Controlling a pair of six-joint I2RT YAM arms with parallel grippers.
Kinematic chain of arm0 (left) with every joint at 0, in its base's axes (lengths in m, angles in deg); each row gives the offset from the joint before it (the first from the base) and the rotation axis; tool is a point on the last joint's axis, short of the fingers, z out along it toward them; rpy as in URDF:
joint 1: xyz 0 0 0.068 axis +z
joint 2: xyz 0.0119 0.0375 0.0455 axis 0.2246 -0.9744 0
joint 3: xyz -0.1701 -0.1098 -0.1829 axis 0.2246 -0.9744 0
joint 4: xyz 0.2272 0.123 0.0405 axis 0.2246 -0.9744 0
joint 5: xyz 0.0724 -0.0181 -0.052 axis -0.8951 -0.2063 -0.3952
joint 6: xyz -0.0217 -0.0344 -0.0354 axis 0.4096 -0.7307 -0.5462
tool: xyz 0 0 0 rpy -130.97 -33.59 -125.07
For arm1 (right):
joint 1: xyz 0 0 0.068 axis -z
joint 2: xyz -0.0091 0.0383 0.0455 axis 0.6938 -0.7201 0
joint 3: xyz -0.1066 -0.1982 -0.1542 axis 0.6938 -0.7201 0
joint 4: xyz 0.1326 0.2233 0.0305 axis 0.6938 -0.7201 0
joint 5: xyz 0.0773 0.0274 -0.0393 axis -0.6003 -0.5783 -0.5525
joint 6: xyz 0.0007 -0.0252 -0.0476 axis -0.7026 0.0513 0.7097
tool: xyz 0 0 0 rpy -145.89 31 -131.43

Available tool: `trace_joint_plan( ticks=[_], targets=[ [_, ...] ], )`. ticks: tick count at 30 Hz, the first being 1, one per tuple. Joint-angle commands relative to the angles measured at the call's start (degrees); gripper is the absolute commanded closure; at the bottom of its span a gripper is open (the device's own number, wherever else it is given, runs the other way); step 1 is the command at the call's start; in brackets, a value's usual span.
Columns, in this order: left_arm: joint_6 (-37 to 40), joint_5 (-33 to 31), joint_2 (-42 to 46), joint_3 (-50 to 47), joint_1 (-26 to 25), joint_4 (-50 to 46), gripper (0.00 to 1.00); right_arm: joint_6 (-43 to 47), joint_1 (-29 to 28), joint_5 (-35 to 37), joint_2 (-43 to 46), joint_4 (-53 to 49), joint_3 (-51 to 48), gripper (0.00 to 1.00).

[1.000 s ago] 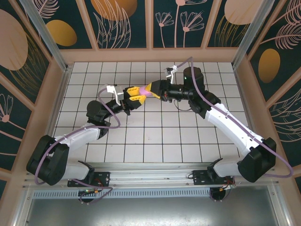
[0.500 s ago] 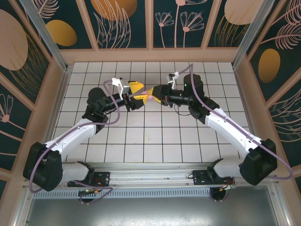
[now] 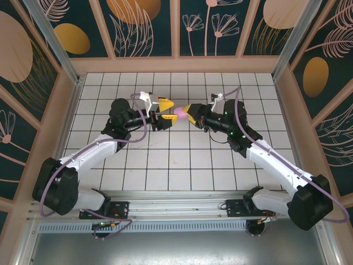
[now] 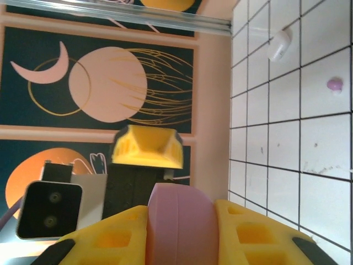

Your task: Insert the wireless bluetooth earbuds into the charging case

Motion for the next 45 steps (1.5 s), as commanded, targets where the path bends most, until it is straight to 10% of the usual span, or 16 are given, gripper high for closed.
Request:
trace_joint_plan(
  ticks=[1,30,38,45],
  targets=[
    [0.4,3.0,-2.5,1.2,-1.2,1.0,0.37,-1.4,0.3,1.9,2.4,5.2,0.2,0.88],
    [-7.9,2.9,-7.6,2.9,-1.8,13.4,0.56,-1.4,1.0,-1.0,0.1,5.8,1.2,0.89],
    [-7.2,2.4,-7.8,2.2,-1.8,13.1,0.47,-2.8,1.0,-1.6,0.0,7.5,0.8,0.89],
    [-7.3,3.0,-7.8,2.7,-1.8,13.0,0.64,-3.1,1.0,-2.1,-0.4,7.7,0.4,0.89]
  ],
)
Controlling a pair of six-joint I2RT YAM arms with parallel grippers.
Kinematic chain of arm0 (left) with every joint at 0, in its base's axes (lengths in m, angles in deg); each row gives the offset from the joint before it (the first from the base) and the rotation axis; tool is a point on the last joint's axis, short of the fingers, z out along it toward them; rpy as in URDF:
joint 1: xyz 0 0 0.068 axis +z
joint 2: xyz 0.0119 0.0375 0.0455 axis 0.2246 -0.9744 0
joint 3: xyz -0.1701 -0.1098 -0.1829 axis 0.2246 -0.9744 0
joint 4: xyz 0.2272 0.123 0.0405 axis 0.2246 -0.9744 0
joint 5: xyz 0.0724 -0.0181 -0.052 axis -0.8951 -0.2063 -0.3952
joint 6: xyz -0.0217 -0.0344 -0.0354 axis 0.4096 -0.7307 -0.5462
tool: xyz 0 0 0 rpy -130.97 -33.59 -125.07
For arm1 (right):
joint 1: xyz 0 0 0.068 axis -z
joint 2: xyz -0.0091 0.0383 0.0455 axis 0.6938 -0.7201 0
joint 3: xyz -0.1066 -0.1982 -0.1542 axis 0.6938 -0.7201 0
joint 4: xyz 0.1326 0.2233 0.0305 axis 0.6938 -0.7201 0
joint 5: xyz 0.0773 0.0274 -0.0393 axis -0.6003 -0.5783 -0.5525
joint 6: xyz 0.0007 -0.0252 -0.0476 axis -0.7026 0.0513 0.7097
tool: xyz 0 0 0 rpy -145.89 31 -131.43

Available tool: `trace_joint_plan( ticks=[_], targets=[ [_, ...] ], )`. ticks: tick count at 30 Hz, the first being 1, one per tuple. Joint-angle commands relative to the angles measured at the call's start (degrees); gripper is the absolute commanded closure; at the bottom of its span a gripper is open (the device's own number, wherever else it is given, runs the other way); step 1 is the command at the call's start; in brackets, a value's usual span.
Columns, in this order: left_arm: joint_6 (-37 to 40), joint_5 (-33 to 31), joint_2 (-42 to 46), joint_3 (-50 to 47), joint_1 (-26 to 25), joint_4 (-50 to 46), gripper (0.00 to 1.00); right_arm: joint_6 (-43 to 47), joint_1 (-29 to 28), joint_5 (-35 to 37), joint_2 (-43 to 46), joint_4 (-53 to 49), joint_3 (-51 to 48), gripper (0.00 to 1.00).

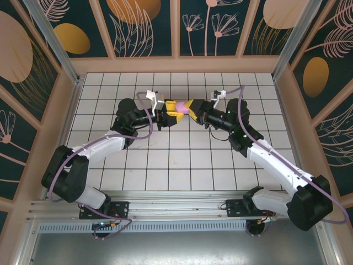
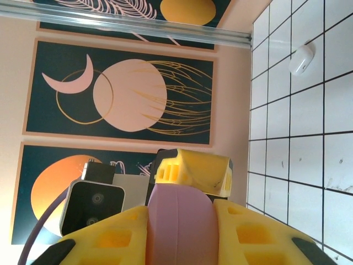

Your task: Insert the wireless bluetooth earbuds into the charging case

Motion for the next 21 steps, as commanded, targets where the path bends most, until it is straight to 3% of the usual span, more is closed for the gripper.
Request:
trace_joint_plan(
  ticks=[1,4,8,15,21],
  targets=[
    [-0.2,0.6,-0.7,1.4,-0.1,2.1,0.67,-0.5,0.0,-1.8,-0.3,3.6,0.2,0.89],
    [-0.8,0.7,-0.4,1.4,-0.1,2.9,0.66,-0.5,0.0,-1.8,-0.2,3.5,0.0,0.89],
    [-2.2,0.8,-0.2,1.1,-0.1,4.5,0.54,-0.5,0.0,-1.9,-0.1,3.6,-0.2,0.89],
    [-3.8,1.5,-0.8,1.3,-0.1,6.0,0.6,-0.5,0.0,-2.0,0.2,3.7,-0.3,0.89],
    [-4.7,1.2,-0.8,0.7,-0.1,7.0,0.53,-0.6,0.0,-2.0,0.6,3.7,-0.8,0.89]
  ],
)
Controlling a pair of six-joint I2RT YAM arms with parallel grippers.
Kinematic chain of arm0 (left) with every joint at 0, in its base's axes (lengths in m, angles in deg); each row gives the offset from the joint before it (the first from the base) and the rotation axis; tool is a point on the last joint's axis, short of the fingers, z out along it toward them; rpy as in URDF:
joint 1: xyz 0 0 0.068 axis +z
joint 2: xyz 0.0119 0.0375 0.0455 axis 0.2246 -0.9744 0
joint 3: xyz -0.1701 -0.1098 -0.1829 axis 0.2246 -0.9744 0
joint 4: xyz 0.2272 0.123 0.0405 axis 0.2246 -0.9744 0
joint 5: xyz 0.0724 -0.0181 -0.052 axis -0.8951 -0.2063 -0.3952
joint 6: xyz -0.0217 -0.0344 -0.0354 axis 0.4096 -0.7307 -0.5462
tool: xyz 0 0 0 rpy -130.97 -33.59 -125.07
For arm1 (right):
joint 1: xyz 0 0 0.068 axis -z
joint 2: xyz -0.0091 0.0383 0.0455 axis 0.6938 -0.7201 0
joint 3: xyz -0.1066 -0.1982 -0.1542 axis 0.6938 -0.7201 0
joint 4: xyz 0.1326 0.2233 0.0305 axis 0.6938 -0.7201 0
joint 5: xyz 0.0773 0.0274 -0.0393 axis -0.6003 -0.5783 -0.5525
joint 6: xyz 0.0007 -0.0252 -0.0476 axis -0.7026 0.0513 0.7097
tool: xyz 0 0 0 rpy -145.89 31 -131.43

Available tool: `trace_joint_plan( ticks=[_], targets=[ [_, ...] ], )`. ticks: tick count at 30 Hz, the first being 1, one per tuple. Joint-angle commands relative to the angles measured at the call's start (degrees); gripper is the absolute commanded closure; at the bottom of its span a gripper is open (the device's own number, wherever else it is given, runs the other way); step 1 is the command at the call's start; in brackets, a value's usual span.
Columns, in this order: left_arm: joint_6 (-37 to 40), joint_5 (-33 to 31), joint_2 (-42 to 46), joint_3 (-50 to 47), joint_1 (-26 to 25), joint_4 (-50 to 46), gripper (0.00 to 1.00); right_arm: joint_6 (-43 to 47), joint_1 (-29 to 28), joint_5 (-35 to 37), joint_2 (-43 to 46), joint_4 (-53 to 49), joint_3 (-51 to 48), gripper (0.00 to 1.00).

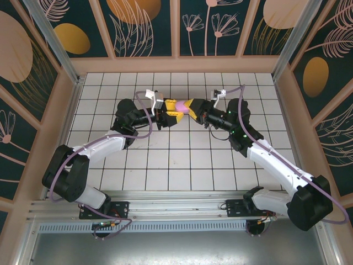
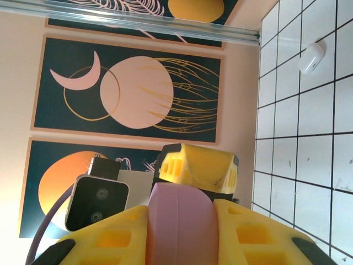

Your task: Insert the wireless bluetooth earbuds into the charging case

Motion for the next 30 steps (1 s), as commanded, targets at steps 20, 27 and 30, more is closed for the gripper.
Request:
trace_joint_plan(
  ticks=[20,27,30],
  targets=[
    [0.6,0.9,-0.8,1.1,-0.1,1.2,0.5,-0.5,-0.1,-1.1,0.5,2.9,-0.5,0.89],
    [0.9,1.4,-0.7,1.2,-0.2,0.7,0.66,-0.7,-0.2,-1.4,-0.1,3.2,-0.5,0.89],
    [0.8,1.4,-0.5,1.3,-0.1,0.6,0.73,-0.2,-0.2,-1.4,-0.2,2.8,-0.5,0.8]
  ],
)
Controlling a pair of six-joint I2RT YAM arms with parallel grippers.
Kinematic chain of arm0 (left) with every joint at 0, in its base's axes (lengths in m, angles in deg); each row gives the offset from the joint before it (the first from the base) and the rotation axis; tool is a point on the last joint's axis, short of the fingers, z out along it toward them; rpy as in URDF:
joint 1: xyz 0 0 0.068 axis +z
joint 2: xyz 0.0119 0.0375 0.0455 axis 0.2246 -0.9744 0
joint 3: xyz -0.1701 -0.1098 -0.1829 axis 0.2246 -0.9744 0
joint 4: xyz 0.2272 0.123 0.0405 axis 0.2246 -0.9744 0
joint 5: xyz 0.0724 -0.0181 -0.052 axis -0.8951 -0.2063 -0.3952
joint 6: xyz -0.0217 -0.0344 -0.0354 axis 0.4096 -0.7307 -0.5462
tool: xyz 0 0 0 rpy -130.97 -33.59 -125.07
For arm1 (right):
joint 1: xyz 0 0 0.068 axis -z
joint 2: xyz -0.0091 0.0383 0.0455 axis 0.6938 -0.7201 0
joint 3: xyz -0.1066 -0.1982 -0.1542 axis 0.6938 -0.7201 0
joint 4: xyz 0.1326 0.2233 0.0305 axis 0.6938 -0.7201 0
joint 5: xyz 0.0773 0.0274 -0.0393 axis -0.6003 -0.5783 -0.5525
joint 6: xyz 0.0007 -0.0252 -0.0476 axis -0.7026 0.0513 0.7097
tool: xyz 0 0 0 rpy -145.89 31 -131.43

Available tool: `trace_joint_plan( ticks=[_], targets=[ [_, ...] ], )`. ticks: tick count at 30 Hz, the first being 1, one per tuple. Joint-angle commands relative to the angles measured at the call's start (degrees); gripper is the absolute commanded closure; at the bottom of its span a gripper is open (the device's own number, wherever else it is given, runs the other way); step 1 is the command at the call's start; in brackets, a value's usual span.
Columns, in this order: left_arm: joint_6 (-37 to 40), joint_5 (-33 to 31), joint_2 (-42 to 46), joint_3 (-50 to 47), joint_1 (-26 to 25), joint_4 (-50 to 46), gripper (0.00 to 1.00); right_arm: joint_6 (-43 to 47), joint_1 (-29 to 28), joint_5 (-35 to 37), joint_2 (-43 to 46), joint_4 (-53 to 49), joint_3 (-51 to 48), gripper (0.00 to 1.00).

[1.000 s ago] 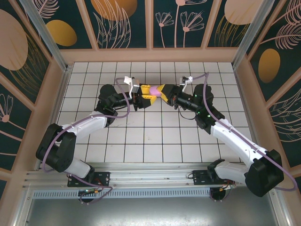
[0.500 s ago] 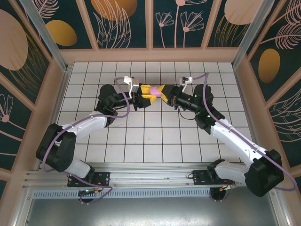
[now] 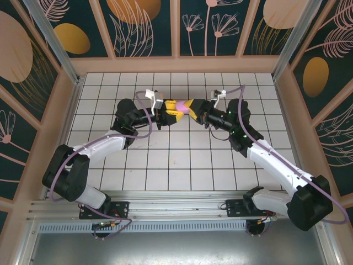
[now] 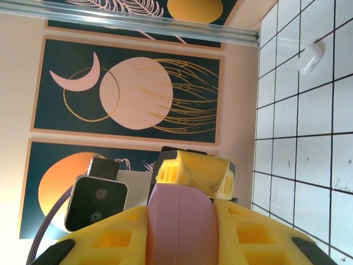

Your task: Insert the wireless bluetooth earbuds into the charging case

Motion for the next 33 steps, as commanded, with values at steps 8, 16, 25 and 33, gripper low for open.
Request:
trace_joint_plan(
  ticks=[8,16,25,33],
  targets=[
    [4.0,2.2,2.6,1.4,0.5,-6.6,0.8,12.8,3.6,-0.4,2.5,-10.7,5.3,0.35],
    [5.6,5.1,10.0,-3.3,6.7,-14.3,0.82,36.8,4.1,3.2,5.1,-25.2,12.8,0.38],
    [11.6,7.2,15.3,-4.9,8.7,-25.4,0.82,57.2,-8.7,10.0,-6.1,-40.1,23.4,0.5],
    [10.8,8.7,15.9,-5.2,8.7,-25.6,0.82,60.7,-9.7,5.1,-10.9,-40.7,25.6,0.42]
  ],
)
